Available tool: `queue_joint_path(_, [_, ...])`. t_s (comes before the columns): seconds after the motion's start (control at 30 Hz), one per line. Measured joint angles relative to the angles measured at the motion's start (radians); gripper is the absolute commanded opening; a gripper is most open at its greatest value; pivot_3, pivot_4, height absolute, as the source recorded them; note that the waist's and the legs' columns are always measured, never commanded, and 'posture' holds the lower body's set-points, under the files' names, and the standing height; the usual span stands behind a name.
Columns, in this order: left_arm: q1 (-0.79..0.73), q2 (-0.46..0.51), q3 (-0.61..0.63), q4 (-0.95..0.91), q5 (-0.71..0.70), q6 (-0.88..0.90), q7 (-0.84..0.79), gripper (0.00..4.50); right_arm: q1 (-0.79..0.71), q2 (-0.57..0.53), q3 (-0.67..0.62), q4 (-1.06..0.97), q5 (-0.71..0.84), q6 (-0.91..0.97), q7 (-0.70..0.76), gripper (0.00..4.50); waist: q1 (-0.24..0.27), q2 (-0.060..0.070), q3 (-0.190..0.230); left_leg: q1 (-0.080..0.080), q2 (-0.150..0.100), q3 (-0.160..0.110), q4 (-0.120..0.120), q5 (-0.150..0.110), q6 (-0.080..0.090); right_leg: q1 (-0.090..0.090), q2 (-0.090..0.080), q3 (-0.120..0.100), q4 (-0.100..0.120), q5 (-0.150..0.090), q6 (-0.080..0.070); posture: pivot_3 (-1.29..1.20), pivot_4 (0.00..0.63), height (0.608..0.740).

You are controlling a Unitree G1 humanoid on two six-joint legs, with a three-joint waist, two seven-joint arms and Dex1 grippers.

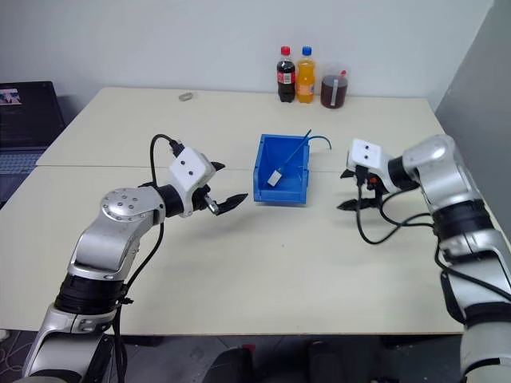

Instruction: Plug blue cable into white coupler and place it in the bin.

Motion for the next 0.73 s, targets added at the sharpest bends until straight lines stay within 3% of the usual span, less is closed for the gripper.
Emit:
queue_joint_path(0.17, [0.080,-0.005,0.113,-0.040,-0.027,-0.016,0.067,4.50,0.232,0.083,-0.189,-0.309,0.140,0.157,-0.187,4.45,-0.002,-0.001,0.000,0.002,0.001,-0.002,0.001,0.000,0.000,0.003,0.001,0.000,0.001,0.000,0.000,0.00,0.150,0.740])
queue_joint_path(0.2, [0.126,-0.021,0.163,-0.055,-0.023,-0.032,0.116,4.50,0.333,0.164,-0.256,-0.401,0.149,0.154,-0.296,4.45,-0.001,-0.004,-0.003,0.004,0.002,-0.003,0.000,0.000,0.000,0.006,0.001,0.000,0.000,0.000,0.000,0.00,0.150,0.740])
queue_joint_path(0.3, [0.256,-0.074,0.294,-0.057,-0.017,-0.041,0.240,4.50,0.596,0.383,-0.303,-0.506,0.121,0.093,-0.575,4.45,0.000,-0.004,-0.004,0.004,0.001,-0.002,0.001,0.000,-0.001,0.004,0.000,0.001,0.002,-0.001,0.000,0.00,0.150,0.740])
queue_joint_path(0.37, [0.332,-0.125,0.341,-0.055,-0.017,-0.044,0.304,4.50,0.692,0.461,-0.301,-0.502,0.083,0.038,-0.703,4.45,0.001,-0.003,-0.002,0.004,-0.001,0.001,0.001,0.000,-0.001,0.004,-0.001,0.001,0.002,0.001,0.002,0.00,0.150,0.740])
queue_joint_path(0.57, [0.472,-0.188,0.374,-0.108,-0.038,-0.076,0.350,4.50,0.735,0.566,-0.327,-0.491,0.056,-0.097,-0.892,4.45,0.000,-0.006,-0.004,0.010,-0.001,0.002,0.002,0.001,0.000,0.009,-0.001,0.003,0.000,0.003,0.007,0.00,0.150,0.740])
queue_joint_path(0.73, [0.500,-0.204,0.374,-0.113,-0.052,-0.104,0.359,4.50,0.718,0.538,-0.309,-0.464,0.082,-0.098,-0.890,4.45,0.001,-0.006,-0.003,0.018,0.000,0.002,0.001,0.001,0.001,0.016,0.000,0.004,0.000,0.001,0.010,0.00,0.150,0.740])
